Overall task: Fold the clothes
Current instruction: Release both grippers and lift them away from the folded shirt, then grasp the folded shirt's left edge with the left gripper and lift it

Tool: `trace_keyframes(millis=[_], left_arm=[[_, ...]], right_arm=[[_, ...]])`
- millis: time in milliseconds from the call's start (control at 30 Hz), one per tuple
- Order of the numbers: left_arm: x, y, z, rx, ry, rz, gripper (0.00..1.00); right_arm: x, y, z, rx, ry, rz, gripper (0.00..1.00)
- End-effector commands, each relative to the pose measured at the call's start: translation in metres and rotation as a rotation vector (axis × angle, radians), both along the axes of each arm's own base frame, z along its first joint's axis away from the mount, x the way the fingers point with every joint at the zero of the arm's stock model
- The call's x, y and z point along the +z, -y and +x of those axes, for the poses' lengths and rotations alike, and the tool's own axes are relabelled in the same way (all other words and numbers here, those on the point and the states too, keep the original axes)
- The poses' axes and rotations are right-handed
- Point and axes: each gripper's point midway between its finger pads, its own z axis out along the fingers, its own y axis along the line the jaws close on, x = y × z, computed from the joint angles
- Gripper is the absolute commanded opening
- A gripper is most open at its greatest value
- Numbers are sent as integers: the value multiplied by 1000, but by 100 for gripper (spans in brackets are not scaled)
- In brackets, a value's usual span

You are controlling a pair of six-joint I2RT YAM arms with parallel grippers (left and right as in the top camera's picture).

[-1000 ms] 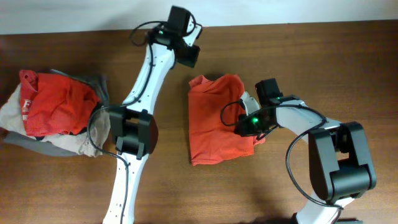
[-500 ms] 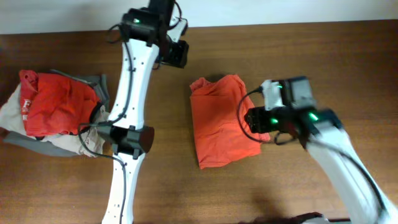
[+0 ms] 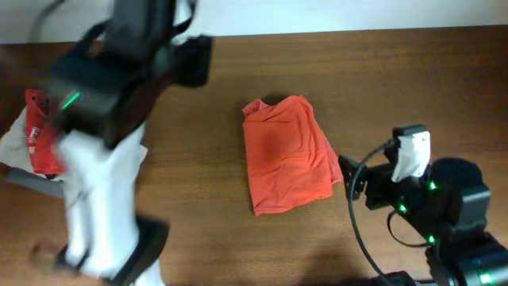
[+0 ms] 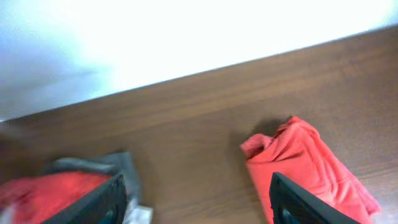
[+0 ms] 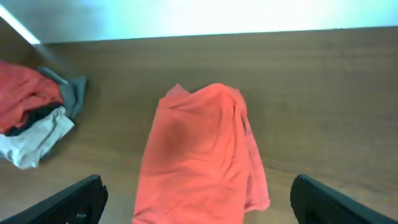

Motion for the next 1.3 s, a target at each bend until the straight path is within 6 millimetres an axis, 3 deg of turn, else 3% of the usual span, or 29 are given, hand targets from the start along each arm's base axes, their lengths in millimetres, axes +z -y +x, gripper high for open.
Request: trace_keyframes(millis=[0, 100, 233, 367, 467, 533, 633, 800, 833, 967, 1100, 1267], left_arm=[[4, -36, -34, 115, -16, 52, 74], [-21, -45, -54, 154, -114, 54, 75], [-88, -41, -62, 169, -321, 85, 80], [-168, 11, -50, -45, -503, -1, 86], [-228, 50, -39, -168, -573, -150, 98], [-263, 71, -35, -231, -613, -254, 99], [-304, 79, -30, -235, -674, -360, 99], [-354, 85, -22, -234, -774, -481, 99], [-372, 89, -20, -236, -812, -498, 99], [-414, 101, -29, -251, -943, -568, 99], [-433, 112, -33, -280, -1005, -640, 99], [-440, 125, -34, -326, -1001, -659, 99]], right_arm=[[-7, 1, -1, -30, -52, 35, 99], [-14, 1, 0, -40, -95, 41, 99], [-25, 0, 3, -52, -185, 37, 99], [-40, 1, 11, -64, -260, 16, 99], [-54, -1, 17, -79, -324, 20, 99], [-65, -1, 20, -80, -373, 10, 99], [-78, -2, 22, -83, -430, -4, 99], [-95, -2, 26, -86, -499, -19, 99], [-99, -2, 27, -86, -513, -22, 99], [-103, -3, 28, -87, -529, -26, 99], [-103, -3, 28, -87, -529, -26, 99], [-103, -3, 28, -87, -529, -26, 99]])
